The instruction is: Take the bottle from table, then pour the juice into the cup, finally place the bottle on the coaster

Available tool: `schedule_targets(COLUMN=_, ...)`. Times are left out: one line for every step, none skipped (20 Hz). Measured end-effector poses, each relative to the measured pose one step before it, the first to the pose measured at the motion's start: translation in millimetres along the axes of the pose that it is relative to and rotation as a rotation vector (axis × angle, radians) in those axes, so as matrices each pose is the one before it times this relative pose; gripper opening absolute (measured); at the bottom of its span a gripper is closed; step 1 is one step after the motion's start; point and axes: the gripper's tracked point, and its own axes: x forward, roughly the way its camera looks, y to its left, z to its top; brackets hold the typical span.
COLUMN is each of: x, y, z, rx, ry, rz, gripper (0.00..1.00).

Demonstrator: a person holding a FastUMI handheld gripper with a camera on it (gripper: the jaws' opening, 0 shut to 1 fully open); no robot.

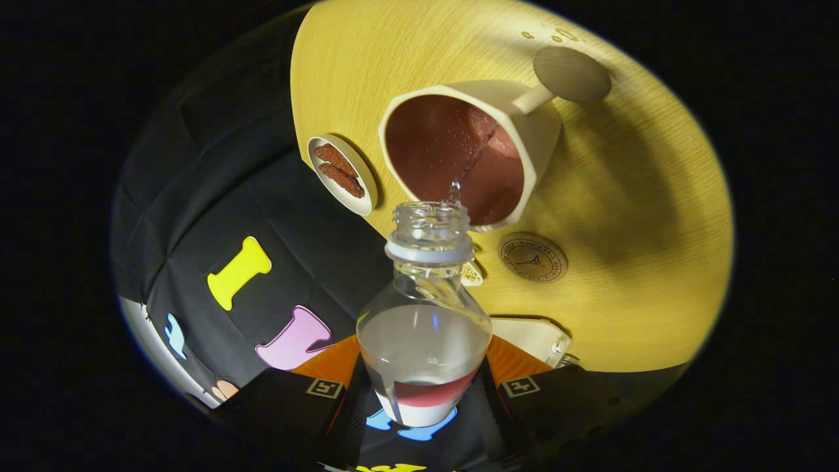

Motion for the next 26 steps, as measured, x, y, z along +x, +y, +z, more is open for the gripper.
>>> schedule_targets(x=0.34, y=1.29, z=-0.78, rx=0.01322, ry=0.00191, rz=0.00552, gripper=0.72)
schedule_targets(x=-0.21, y=0.85, z=-0.79, rx=0.01695, ry=0.00432, rz=0.00676, gripper=0.72)
schedule_targets(x=0.23, y=1.73, z=-1.51, rx=0.01581, ry=0.00489, rz=0.00749, gripper=0.72)
schedule_targets(x=0.25, y=0.45, z=-0.68, rx=0.00951, ry=0.00172, rz=0.00541, gripper=0.72)
schedule_targets(x=0.42, y=0.48, z=-0.54, rx=0.00633, ry=0.00064, rz=0.00057, gripper=0.72)
schedule_targets(x=0.9, y=0.71, z=-0.2, rx=0.00832, ry=-0.0007, rz=0.00321, gripper=0.72)
schedule_targets(x=0.01, y=1.88, z=-0.78, rx=0.01307, ry=-0.00042, rz=0.01055, gripper=0.72)
schedule_targets(x=-0.73, y=2.12, z=0.73, rx=0.01457, ry=-0.00277, rz=0.01062, gripper=0.72)
schedule_targets(x=-0.67, y=1.33, z=0.67, rx=0.01075, ry=-0.0039, rz=0.00522, gripper=0.72)
schedule_targets(x=-0.03, y=1.36, z=-0.41, rx=0.00582, ry=-0.00018, rz=0.00502, gripper=0.72)
schedule_targets(x=-0.42, y=2.89, z=-1.65, rx=0.00688, ry=0.00238, rz=0.00713, gripper=0.72)
schedule_targets(x=-0.43, y=3.84, z=-1.43, rx=0.01119, ry=0.00005, rz=0.01059, gripper=0.72)
schedule_targets(x=-0.83, y=3.97, z=-1.52, rx=0.0131, ry=-0.0002, rz=0.0111, gripper=0.72)
schedule_targets(x=0.96, y=2.3, z=-1.01, rx=0.01257, ry=-0.00034, rz=0.00676, gripper=0.72)
schedule_targets(x=0.35, y=1.96, z=-1.19, rx=0.00522, ry=0.00024, rz=0.00312, gripper=0.72)
schedule_targets(x=-1.08, y=0.42, z=-1.64, rx=-0.00087, ry=0.00257, rz=0.00134, gripper=0.72)
schedule_targets(x=0.31, y=1.8, z=-0.34, rx=0.00297, ry=-0.00073, rz=0.00268, gripper=0.72)
schedule_targets(x=-0.74, y=1.99, z=-0.92, rx=0.00814, ry=-0.00139, rz=0.00565, gripper=0.72)
schedule_targets(x=-0.68, y=2.48, z=-1.81, rx=0.01096, ry=-0.00119, rz=0.00645, gripper=0.72)
schedule_targets(x=-0.39, y=0.93, z=-1.37, rx=0.00814, ry=-0.00079, rz=0.00636, gripper=0.72)
schedule_targets(x=-0.11, y=1.97, z=-0.3, rx=0.00564, ry=-0.00005, rz=0.00459, gripper=0.72)
schedule_targets(x=0.26, y=0.37, z=0.11, rx=0.00361, ry=-0.00022, rz=0.00204, gripper=0.72)
schedule_targets(x=-0.59, y=2.13, z=-0.12, rx=0.00647, ry=-0.00194, rz=0.00372, gripper=0.72)
schedule_targets(x=-0.49, y=0.99, z=0.41, rx=0.00811, ry=-0.00172, rz=0.00519, gripper=0.72)
schedule_targets(x=-0.03, y=1.32, z=0.75, rx=0.00526, ry=-0.00107, rz=0.00461, gripper=0.72)
schedule_targets(x=-0.48, y=-0.25, z=0.08, rx=-0.00038, ry=-0.00131, rz=0.00083, gripper=0.72)
